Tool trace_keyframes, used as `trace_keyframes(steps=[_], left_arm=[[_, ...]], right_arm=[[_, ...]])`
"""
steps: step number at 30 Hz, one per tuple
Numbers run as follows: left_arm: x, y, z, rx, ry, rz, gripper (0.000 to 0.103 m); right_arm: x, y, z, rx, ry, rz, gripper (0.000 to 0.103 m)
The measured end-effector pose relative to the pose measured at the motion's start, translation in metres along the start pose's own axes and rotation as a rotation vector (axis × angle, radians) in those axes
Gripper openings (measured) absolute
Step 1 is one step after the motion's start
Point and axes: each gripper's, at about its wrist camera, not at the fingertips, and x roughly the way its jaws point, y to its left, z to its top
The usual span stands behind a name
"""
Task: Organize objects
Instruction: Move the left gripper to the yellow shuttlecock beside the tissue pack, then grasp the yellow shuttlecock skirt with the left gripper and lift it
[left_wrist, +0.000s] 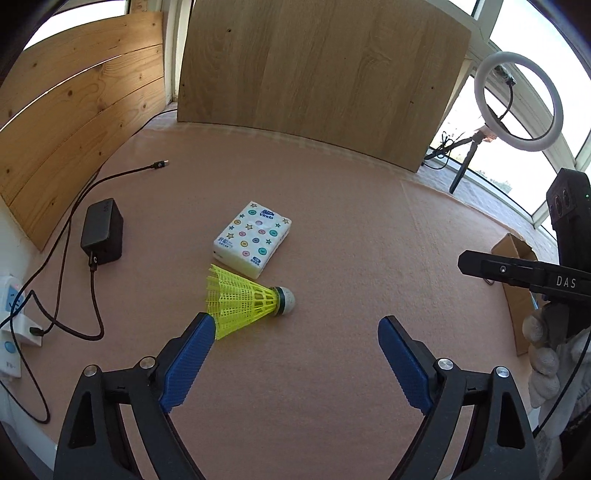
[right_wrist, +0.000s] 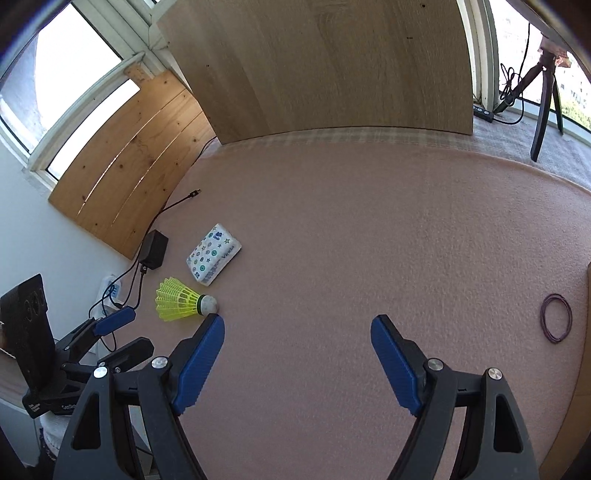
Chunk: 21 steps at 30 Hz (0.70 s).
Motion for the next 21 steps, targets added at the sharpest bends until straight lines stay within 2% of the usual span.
trace_keyframes(steps=[3,8,13,21], left_arm=[[0.004,0.019,0.0,-0.018,0.007,0.004,0.088],[0.018,0.026,0.001,-0.001,0.032,-0.006,0.078],[0.036,0.028,0.001,0.029,0.069,-0.024,0.06],[0.052,0.024,-0.001,0.071,0.104,-0.06,0.041]], right_arm=[[0.015,0.014,0.003,-0.011,0.022,0.022,0.078],[0.044,0.039,0.008,-0.028,0.07,0.076,0.078],[0.076,0.057,0.01,-0.015,0.134,0.124,0.078],[0.115,0.073,0.011,0.025,0.211,0.182,0.074]])
